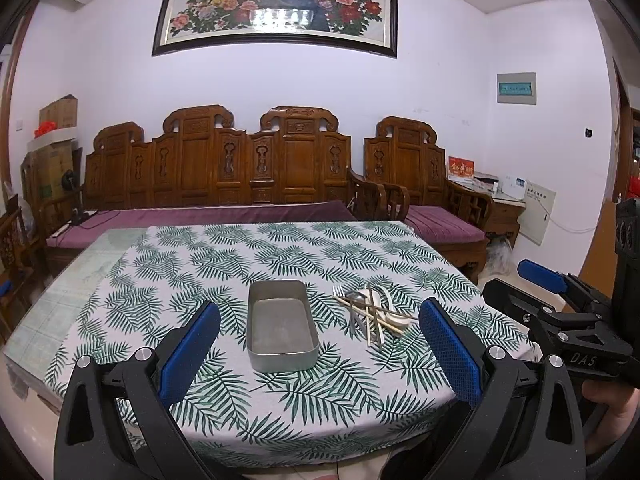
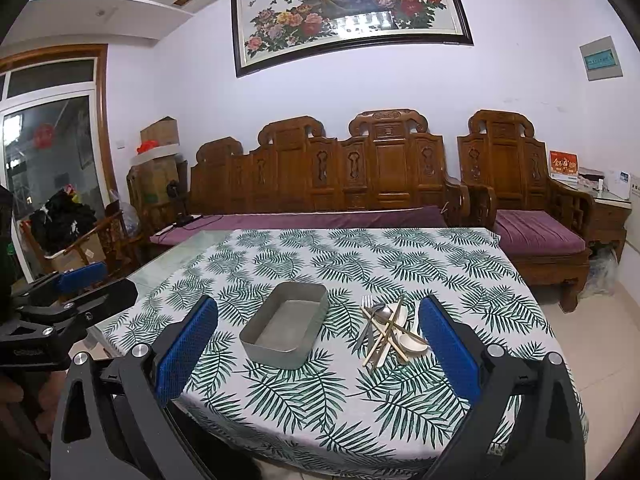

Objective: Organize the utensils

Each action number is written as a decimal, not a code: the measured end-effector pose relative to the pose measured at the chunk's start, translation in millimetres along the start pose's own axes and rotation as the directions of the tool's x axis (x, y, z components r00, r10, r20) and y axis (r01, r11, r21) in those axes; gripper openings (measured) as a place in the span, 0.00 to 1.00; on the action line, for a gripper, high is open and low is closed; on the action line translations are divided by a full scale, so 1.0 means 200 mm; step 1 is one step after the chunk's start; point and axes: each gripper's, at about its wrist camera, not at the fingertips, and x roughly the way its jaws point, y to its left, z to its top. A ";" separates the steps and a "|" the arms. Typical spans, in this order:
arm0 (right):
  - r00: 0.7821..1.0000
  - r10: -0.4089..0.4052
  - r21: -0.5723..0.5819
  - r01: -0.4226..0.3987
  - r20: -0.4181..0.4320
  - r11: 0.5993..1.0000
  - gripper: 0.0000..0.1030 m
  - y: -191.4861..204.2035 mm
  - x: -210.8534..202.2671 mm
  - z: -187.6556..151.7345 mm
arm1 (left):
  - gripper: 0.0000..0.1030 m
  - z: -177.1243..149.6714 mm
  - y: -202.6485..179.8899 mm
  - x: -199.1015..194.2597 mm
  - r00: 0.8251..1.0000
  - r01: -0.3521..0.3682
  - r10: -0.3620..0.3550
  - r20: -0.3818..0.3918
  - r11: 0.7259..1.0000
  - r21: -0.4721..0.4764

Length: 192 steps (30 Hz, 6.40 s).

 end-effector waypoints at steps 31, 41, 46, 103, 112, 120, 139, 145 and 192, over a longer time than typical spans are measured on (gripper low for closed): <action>1.000 0.003 0.002 -0.003 0.003 1.000 0.97 0.01 -0.02 0.01 | 0.94 0.02 0.01 0.01 1.000 0.005 -0.005 0.006 1.000 0.001; 1.000 0.003 0.003 -0.003 0.004 1.000 0.97 0.01 -0.02 0.01 | 0.94 0.01 0.01 0.00 1.000 0.006 -0.006 0.007 1.000 0.000; 1.000 0.003 0.004 -0.003 0.004 1.000 0.97 0.00 -0.02 0.01 | 0.94 0.01 0.00 0.00 1.000 0.007 -0.007 0.005 1.000 0.001; 0.932 -0.073 0.053 0.098 -0.356 0.994 0.46 -0.86 1.27 -0.25 | 0.36 -0.26 -0.23 1.43 0.870 0.236 -0.188 -0.456 0.971 0.049; 0.931 -0.050 0.106 0.095 -0.362 0.990 0.46 -0.95 1.30 -0.31 | 0.25 -0.33 -0.38 1.74 0.831 0.257 -0.201 -0.519 0.966 0.037; 0.928 -0.053 0.123 0.105 -0.369 0.987 0.46 -0.98 1.32 -0.31 | 0.07 -0.39 -0.42 1.96 0.789 0.253 -0.218 -0.575 0.967 -0.019; 0.911 0.049 0.102 -0.007 -0.409 0.995 0.39 -0.83 1.42 -0.34 | 0.04 -0.31 -0.22 1.64 0.847 0.259 -0.245 -0.472 0.965 -0.038; 0.899 0.073 0.076 -0.045 -0.432 0.996 0.37 -0.74 1.51 -0.35 | 0.04 -0.27 -0.12 1.60 0.856 0.258 -0.264 -0.444 0.963 -0.074; 0.901 0.052 0.078 -0.020 -0.430 0.997 0.02 -0.56 1.70 -0.30 | 0.04 -0.12 0.17 1.42 0.919 0.171 -0.195 -0.343 0.980 -0.099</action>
